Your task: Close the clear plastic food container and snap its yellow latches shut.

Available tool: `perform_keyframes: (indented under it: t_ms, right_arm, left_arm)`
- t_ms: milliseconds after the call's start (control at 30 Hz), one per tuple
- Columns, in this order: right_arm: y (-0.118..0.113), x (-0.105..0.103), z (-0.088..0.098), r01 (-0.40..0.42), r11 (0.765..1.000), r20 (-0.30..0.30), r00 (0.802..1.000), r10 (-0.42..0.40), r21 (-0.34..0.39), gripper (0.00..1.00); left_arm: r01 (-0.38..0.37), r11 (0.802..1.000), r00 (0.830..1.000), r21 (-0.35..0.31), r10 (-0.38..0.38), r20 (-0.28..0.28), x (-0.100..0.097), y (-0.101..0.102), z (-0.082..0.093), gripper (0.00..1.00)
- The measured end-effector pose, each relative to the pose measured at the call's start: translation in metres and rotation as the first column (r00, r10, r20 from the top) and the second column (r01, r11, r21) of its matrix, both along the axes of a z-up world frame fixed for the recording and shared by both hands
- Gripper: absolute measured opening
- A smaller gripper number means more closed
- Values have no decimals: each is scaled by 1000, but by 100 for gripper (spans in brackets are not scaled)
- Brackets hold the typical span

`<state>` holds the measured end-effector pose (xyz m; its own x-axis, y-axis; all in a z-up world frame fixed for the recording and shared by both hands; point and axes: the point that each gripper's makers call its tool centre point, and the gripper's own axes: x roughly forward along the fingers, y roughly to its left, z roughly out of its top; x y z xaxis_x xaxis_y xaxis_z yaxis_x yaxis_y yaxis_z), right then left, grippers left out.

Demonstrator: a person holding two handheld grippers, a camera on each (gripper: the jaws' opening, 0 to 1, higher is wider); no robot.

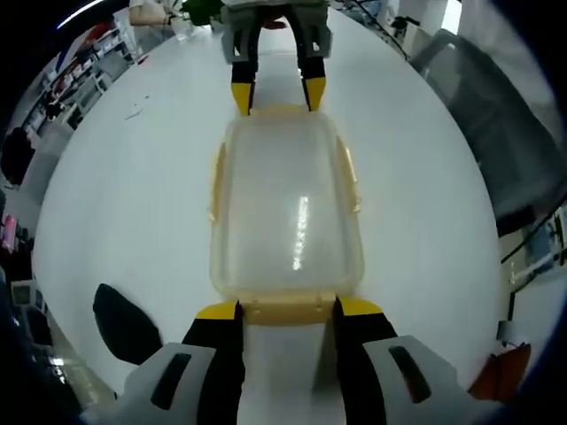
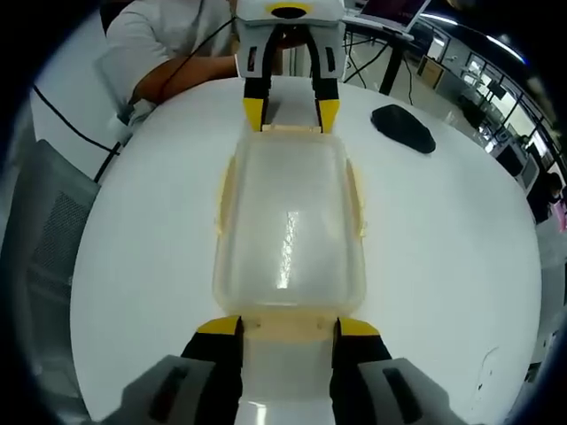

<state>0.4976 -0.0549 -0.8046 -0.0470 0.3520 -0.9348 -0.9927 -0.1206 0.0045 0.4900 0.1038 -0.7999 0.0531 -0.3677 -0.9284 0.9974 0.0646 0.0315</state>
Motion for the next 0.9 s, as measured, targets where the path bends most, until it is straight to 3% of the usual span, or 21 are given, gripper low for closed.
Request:
perform_keyframes:
  t_ms: [200, 300, 500, 567, 733, 900]
  right_arm:
    - [0, 1, -1, 10, 1000, 3, 1000, -10, -8, 35]
    - [-1, 1, 0, 11, 1000, 4, 1000, -10, -11, 35]
    - [-1, 0, 0, 13, 1000, 3, 1000, -13, -12, 35]
    - [-1, -5, 2, 23, 1000, -34, 999, -23, 0, 35]
    - [-3, -11, 12, 1, 1000, -9, 1000, -1, 0, 35]
    - [-6, -11, 25, 6, 1000, -5, 1000, -6, 16, 35]
  left_arm:
    - [-11, 1000, 1000, 3, 11, 7, 2, 2, 0, 37]
    - [-6, 999, 1000, 53, 4, 25, 1, 1, -1, 37]
    - [-44, 999, 999, 26, 44, 15, 0, 0, 0, 36]
    - [-36, 998, 999, 43, 35, 26, -1, 2, 1, 36]
    - [-36, 997, 999, 63, 35, 10, -11, 0, 3, 35]
    - [-45, 998, 999, 49, 44, 17, -10, -2, 18, 35]
